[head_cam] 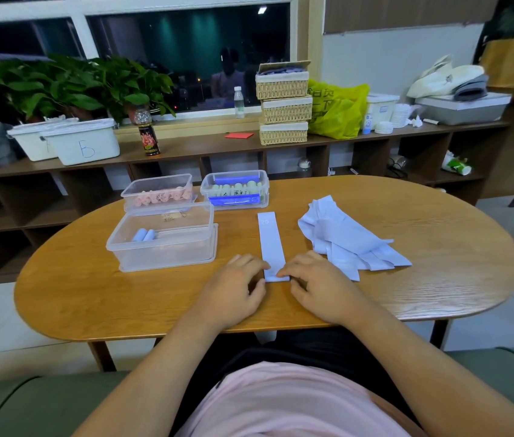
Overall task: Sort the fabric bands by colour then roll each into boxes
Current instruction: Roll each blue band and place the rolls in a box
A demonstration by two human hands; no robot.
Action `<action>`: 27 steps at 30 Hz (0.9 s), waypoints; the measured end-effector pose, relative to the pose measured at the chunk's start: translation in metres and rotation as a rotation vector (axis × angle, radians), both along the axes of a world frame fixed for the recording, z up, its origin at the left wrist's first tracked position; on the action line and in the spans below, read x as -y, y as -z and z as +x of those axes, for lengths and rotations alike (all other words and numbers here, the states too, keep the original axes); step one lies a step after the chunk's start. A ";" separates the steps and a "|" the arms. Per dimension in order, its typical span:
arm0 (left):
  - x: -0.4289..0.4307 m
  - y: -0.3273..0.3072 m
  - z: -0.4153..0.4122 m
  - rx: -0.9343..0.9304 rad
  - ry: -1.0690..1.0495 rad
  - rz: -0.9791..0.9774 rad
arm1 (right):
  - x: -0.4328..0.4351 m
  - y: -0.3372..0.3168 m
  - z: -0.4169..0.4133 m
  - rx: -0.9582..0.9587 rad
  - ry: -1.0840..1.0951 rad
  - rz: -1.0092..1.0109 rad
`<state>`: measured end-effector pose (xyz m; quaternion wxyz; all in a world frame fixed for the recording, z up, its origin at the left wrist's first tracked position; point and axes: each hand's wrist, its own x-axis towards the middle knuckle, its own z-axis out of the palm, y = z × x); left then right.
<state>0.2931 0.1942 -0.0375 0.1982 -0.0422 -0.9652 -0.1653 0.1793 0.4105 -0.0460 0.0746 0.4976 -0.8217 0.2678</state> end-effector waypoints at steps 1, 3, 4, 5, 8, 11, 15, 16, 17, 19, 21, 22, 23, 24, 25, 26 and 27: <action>-0.001 0.000 0.000 -0.006 0.006 -0.001 | 0.000 0.000 -0.001 0.001 0.003 0.004; -0.002 -0.001 0.001 -0.002 0.036 -0.017 | 0.000 0.001 -0.002 0.007 0.012 0.010; -0.002 -0.001 0.002 0.004 0.051 -0.030 | 0.001 0.001 -0.002 0.010 0.015 0.014; -0.001 -0.001 0.001 0.008 0.060 -0.041 | 0.001 0.001 -0.002 0.008 0.017 0.018; 0.000 0.000 -0.001 0.022 0.056 -0.050 | 0.001 0.002 -0.003 0.007 0.021 0.028; 0.000 0.000 -0.002 0.034 0.050 -0.053 | 0.002 0.001 -0.003 0.012 0.040 0.025; 0.001 0.000 -0.002 0.039 0.036 -0.050 | 0.002 0.001 -0.001 0.005 0.029 -0.003; 0.001 0.001 -0.003 0.042 0.030 -0.048 | 0.002 0.001 -0.001 -0.001 0.021 0.006; 0.001 0.001 -0.004 0.046 0.024 -0.048 | 0.003 0.001 -0.002 -0.007 0.018 0.014; 0.000 0.002 -0.005 0.060 0.005 -0.051 | 0.005 0.002 -0.005 -0.004 0.027 0.020; 0.001 0.003 -0.006 0.069 -0.015 -0.054 | 0.008 0.001 -0.008 0.009 0.038 0.029; 0.001 0.004 -0.007 0.075 -0.025 -0.048 | 0.009 0.002 -0.009 0.016 0.042 0.033; 0.002 0.004 -0.008 0.074 -0.040 -0.031 | 0.010 0.001 -0.011 0.021 0.047 0.036; 0.002 0.004 -0.008 0.070 -0.060 -0.003 | 0.012 0.001 -0.013 0.024 0.052 0.041; 0.003 0.004 -0.009 0.060 -0.081 0.029 | 0.015 0.000 -0.015 0.019 0.058 0.049; 0.003 0.004 -0.010 0.051 -0.102 0.058 | 0.017 -0.001 -0.017 0.010 0.064 0.056; 0.004 0.005 -0.010 0.044 -0.118 0.078 | 0.020 -0.001 -0.019 -0.003 0.070 0.064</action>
